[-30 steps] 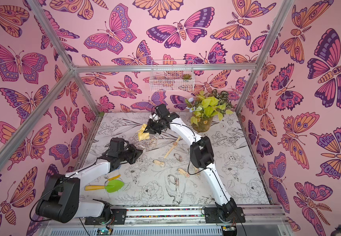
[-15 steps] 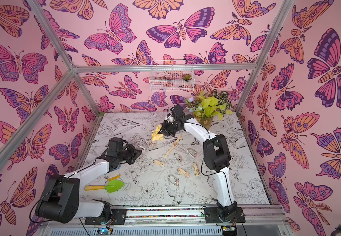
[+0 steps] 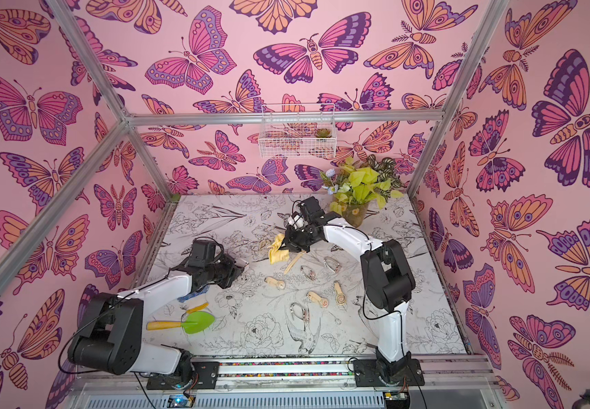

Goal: Wipe the watch dial
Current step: Place the watch at the center of the board.

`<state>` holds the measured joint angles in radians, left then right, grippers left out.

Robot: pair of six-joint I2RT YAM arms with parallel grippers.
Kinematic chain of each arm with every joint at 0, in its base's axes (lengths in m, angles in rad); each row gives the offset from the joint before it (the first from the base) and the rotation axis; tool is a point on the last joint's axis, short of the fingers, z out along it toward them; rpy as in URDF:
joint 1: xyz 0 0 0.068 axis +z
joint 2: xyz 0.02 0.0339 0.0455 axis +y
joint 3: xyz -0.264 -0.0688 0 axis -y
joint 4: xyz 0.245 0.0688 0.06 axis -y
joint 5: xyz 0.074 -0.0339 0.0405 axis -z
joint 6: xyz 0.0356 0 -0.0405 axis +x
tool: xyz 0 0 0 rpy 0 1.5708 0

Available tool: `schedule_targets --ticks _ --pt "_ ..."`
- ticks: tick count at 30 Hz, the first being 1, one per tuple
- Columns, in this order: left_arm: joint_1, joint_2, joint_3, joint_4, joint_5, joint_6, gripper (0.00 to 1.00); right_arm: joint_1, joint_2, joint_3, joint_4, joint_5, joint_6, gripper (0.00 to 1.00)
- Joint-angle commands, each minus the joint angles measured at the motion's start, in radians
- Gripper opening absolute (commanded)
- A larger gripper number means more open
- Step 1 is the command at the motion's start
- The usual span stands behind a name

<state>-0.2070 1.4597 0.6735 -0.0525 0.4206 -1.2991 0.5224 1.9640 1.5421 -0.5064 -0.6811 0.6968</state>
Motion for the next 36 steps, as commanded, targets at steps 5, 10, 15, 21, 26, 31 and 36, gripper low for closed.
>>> schedule_targets --ticks 5,10,15,21,26,31,36 --pt "0.010 0.076 0.068 -0.153 -0.038 0.070 0.00 0.014 -0.081 -0.054 -0.007 0.031 -0.046 0.00" --pt "0.009 0.123 0.092 -0.222 -0.052 0.107 0.01 0.014 -0.111 -0.091 0.000 0.060 -0.048 0.00" --pt "0.009 0.163 0.109 -0.246 -0.060 0.135 0.05 0.014 -0.129 -0.106 -0.006 0.075 -0.056 0.00" --pt "0.008 0.192 0.132 -0.264 -0.062 0.162 0.11 0.014 -0.140 -0.120 -0.007 0.083 -0.059 0.00" --pt "0.006 0.193 0.140 -0.271 -0.056 0.181 0.29 0.014 -0.142 -0.122 -0.007 0.089 -0.057 0.00" --pt "0.007 0.168 0.148 -0.296 -0.058 0.193 0.55 0.014 -0.139 -0.117 0.002 0.094 -0.046 0.00" --pt "0.006 0.125 0.185 -0.374 -0.070 0.223 0.79 0.014 -0.133 -0.112 0.013 0.100 -0.033 0.00"
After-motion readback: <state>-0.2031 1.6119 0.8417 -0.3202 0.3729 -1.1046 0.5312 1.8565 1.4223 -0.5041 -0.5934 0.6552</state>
